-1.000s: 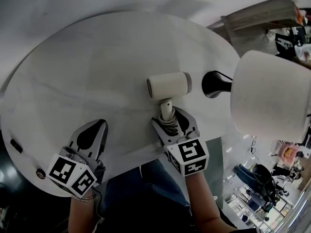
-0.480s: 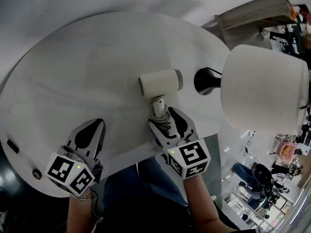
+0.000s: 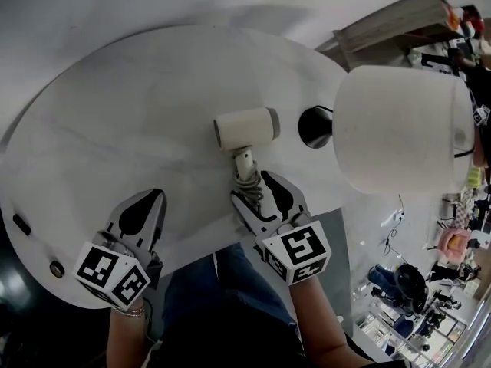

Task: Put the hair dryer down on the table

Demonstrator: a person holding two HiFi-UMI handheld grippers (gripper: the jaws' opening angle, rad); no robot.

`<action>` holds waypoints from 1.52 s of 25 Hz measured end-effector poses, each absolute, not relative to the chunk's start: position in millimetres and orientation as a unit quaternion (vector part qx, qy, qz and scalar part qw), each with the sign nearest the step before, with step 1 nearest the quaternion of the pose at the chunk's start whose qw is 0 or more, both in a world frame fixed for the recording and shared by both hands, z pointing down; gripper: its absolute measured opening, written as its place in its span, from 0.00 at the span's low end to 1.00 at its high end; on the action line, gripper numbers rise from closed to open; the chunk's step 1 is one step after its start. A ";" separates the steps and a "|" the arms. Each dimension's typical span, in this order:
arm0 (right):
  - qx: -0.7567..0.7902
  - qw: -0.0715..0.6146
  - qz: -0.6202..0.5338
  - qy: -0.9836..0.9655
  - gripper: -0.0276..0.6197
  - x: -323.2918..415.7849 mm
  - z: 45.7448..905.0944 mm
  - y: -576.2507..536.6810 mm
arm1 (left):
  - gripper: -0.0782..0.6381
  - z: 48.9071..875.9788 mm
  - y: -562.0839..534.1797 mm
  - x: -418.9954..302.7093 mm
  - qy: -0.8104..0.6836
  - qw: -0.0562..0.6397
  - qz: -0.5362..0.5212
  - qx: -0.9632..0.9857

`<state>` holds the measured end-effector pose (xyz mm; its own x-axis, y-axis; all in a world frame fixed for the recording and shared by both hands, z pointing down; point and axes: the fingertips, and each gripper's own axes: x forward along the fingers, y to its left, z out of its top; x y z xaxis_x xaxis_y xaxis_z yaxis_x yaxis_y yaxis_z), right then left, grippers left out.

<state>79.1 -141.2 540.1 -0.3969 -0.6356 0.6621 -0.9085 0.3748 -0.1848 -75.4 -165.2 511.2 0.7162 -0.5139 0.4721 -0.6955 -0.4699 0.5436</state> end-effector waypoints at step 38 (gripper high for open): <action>0.489 0.155 0.204 -0.834 0.10 62.8 438.6 -123.4 | 0.13 412.3 -136.2 -87.8 -0.380 0.272 0.063 0.882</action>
<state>62.8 -123.4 438.6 -0.4744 -0.7516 0.4583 -0.8783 0.4396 -0.1880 -87.8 -136.2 412.3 0.7037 -0.6357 0.3175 -0.7041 -0.5640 0.4314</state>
